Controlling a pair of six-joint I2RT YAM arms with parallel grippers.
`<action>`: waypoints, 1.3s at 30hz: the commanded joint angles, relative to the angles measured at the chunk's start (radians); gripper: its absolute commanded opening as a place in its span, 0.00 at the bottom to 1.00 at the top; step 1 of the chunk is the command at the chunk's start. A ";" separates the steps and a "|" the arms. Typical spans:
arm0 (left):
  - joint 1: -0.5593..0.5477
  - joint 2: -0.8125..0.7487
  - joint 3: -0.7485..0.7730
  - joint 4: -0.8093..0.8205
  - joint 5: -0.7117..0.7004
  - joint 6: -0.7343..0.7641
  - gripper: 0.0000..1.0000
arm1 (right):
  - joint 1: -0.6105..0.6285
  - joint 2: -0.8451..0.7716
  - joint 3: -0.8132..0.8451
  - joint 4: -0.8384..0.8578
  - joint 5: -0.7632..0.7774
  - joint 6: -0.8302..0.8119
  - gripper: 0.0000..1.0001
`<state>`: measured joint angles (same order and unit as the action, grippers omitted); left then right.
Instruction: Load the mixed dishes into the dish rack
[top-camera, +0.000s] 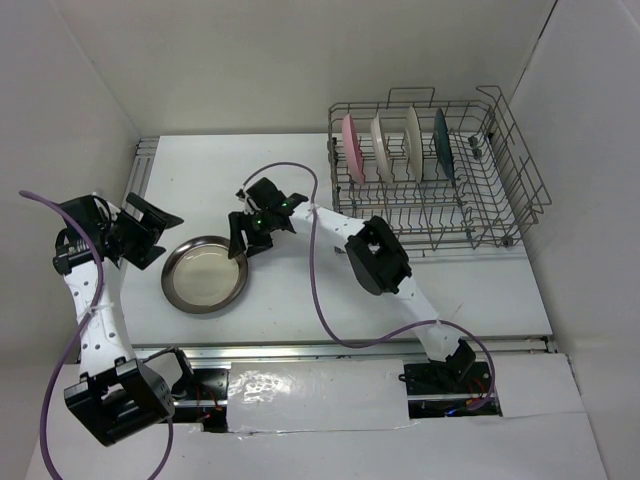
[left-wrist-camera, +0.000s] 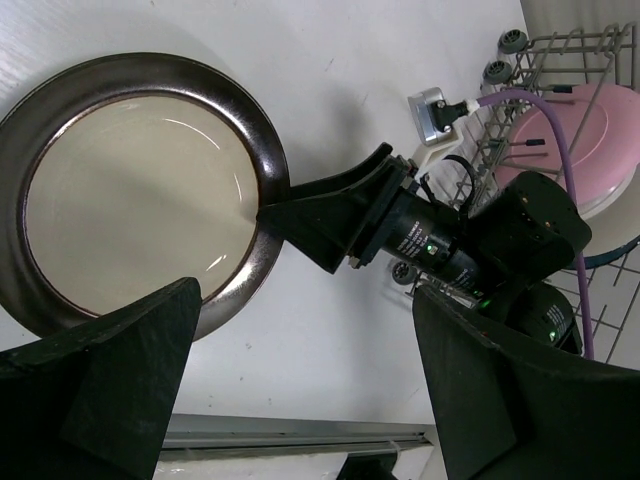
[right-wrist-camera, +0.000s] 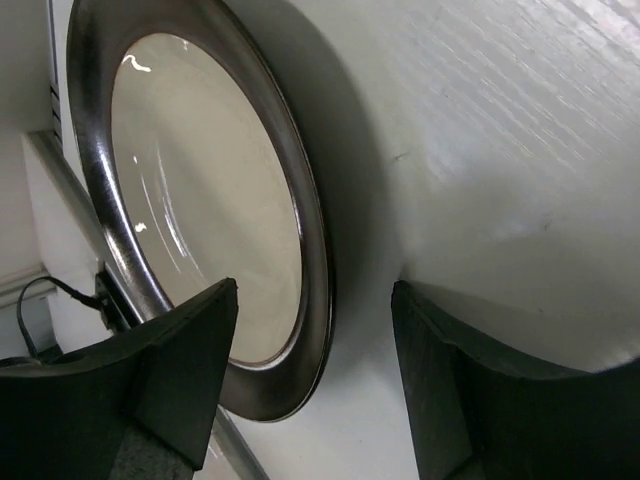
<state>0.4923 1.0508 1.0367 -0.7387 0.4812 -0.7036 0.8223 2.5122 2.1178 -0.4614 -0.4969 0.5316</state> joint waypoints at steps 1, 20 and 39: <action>0.003 0.012 0.029 0.030 0.042 0.036 0.99 | 0.018 0.028 0.060 -0.013 -0.035 0.008 0.69; 0.005 0.024 -0.041 0.067 0.059 0.087 0.99 | -0.037 -0.087 -0.059 0.082 -0.120 0.016 0.00; 0.003 0.043 0.060 0.062 0.125 0.130 0.99 | -0.156 -0.312 0.099 -0.022 -0.152 -0.022 0.00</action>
<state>0.4923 1.1084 1.0866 -0.7017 0.5686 -0.5797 0.6888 2.3905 2.1479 -0.5480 -0.5449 0.4835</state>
